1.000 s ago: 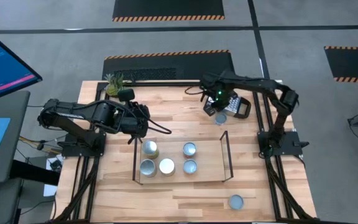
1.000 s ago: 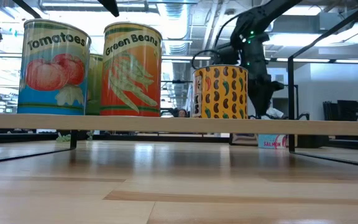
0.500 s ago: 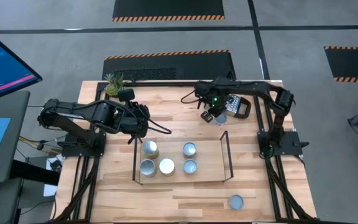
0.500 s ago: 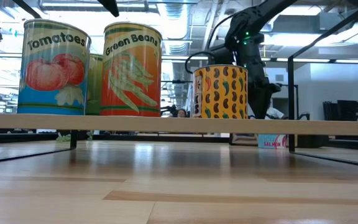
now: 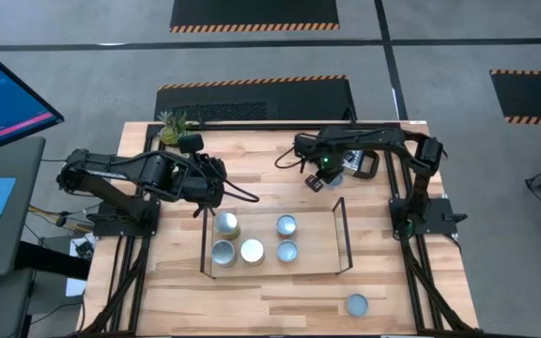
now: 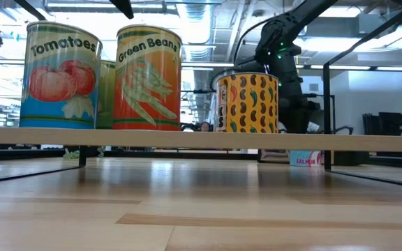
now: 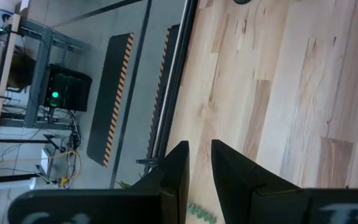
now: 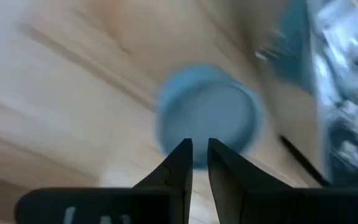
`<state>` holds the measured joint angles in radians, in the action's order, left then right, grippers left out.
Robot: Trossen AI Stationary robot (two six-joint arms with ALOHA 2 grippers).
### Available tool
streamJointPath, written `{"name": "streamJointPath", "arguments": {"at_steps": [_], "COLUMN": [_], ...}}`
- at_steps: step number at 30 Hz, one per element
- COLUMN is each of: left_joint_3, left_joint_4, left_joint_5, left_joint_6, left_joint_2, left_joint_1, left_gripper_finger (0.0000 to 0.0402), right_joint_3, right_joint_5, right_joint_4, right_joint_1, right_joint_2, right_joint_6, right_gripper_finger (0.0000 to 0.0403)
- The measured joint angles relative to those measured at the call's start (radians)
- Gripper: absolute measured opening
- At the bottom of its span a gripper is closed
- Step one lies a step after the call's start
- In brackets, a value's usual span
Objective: Pick and place cans onto a shelf
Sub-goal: Put the canned salmon on the shelf
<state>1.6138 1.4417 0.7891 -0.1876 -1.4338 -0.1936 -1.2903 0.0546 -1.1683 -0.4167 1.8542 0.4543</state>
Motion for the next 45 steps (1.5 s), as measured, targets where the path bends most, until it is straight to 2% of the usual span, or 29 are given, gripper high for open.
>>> {"name": "streamJointPath", "arguments": {"at_steps": [2, 8, 15, 25, 30, 33, 38, 41, 45], "left_joint_3": [0.000, 0.000, 0.000, 0.000, 0.000, 0.000, 0.000, 0.000, 0.000], "left_joint_4": [0.000, 0.000, 0.000, 0.000, 0.000, 0.000, 0.000, 0.000, 0.000], "left_joint_5": [0.000, -0.015, -0.024, -0.024, -0.024, -0.024, -0.024, -0.023, -0.024], "left_joint_6": [-0.006, -0.009, -0.010, -0.011, -0.011, -0.010, -0.008, -0.008, -0.012], "left_joint_2": [0.000, 0.000, 0.000, 0.000, 0.000, 0.000, 0.000, 0.000, 0.000], "left_joint_1": [0.000, 0.000, 0.000, 0.000, 0.000, 0.000, 0.000, 0.000, 0.000], "left_gripper_finger": [0.0057, 0.0057, 0.0057, 0.0057, 0.0057, 0.0057, 0.0057, 0.0057, 0.0057], "right_joint_3": [0.005, 0.005, 0.005, 0.005, 0.005, 0.005, 0.005, 0.004, 0.004], "right_joint_5": [0.032, 0.019, 0.023, 0.027, 0.100, 0.102, 0.100, 0.056, 0.050], "right_joint_4": [-0.024, 0.006, 0.043, 0.088, 0.060, 0.038, 0.057, 0.067, 0.072], "right_joint_1": [0.000, 0.019, 0.036, 0.065, 0.065, 0.065, 0.070, 0.070, 0.069], "right_joint_2": [0.000, 0.000, 0.000, 0.000, 0.000, 0.000, 0.000, 0.000, 0.000], "right_joint_6": [0.015, 0.008, -0.093, -0.098, -0.056, -0.037, -0.036, -0.035, -0.010], "right_gripper_finger": [0.0072, 0.0072, 0.0072, 0.0072, 0.0075, 0.0092, 0.0147, 0.0177, 0.0200]}}
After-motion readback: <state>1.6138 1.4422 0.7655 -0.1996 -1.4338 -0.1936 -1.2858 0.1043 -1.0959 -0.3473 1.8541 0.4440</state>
